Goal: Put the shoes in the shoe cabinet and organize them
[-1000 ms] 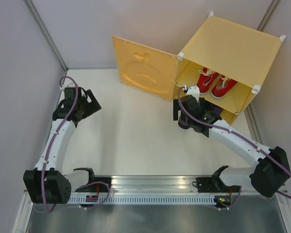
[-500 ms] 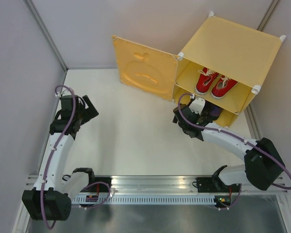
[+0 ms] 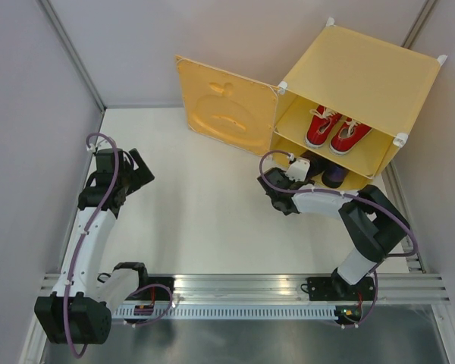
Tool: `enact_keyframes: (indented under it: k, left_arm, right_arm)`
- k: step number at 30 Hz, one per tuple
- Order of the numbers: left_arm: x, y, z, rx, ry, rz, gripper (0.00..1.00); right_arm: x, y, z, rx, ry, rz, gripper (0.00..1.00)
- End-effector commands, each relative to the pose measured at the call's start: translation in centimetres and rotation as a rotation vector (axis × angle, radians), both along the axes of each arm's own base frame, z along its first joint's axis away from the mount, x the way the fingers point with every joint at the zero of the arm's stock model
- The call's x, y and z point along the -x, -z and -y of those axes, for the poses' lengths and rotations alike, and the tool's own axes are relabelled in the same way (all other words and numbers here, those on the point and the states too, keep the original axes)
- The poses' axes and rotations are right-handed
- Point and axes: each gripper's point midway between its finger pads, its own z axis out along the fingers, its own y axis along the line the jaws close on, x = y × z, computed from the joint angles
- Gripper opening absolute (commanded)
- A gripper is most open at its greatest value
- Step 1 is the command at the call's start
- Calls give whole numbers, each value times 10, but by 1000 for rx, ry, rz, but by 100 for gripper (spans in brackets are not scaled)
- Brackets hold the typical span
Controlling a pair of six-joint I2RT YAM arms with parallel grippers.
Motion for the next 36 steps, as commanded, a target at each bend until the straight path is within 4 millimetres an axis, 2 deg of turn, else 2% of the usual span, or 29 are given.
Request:
enact_keyframes:
  k: [1,5,6,8,9,10,14,15,17,18,22,26,31,34,35,36]
  left_arm:
    - [-5,-3,-5,-30,2,21,99]
    - [-6,-2,-4,-27,3,20,98]
    - [-6,-2,-4,-27,3,20,99]
    - [-6,-2,-4,-25,3,19,98]
    - [-6,-1,-4,-25,3,16,99]
    - [-6,-1,-4,-26,4,17,98]
    - [-6,-1,-4,-26,3,17,98]
    - [-6,-1,-4,-26,4,16,98]
    - [-6,-1,-4,-26,4,14,98]
    - [-6,0,-4,-26,4,12,98]
    - [-6,1,-4,-26,5,8,98]
    - [-7,2,-3,-25,6,5,98]
    - [-6,3,-3,-26,8,0,98]
    - [-7,4,-3,-26,8,0,98]
    - [-7,3,-3,-26,8,1,98]
    - [-7,4,-3,-24,7,-3,98]
  right_arm:
    - [-22,-11,-9,-12,29,92,94]
    - [-26,-7,-8,20,20,85,82]
    - [-27,-8,-7,30,15,85,71]
    - [-29,-13,-7,42,-2,95,55]
    - [-31,-16,-6,48,-8,98,41]
    - [-33,-18,-7,43,-18,106,36]
    - [-40,-35,5,47,-42,132,22]
    - [-41,-37,6,64,-77,124,15]
    - [-47,-44,9,39,-83,147,11]
    - [-50,-47,17,48,-81,146,7]
    - [-65,-57,30,30,-85,181,5]
    - [-79,-58,43,37,-85,181,5]
    - [-89,-40,52,36,-79,123,9]
    - [-89,-27,58,36,-63,85,22]
    - [-88,-25,59,30,-57,78,37]
    - [-87,-22,60,27,-56,67,43]
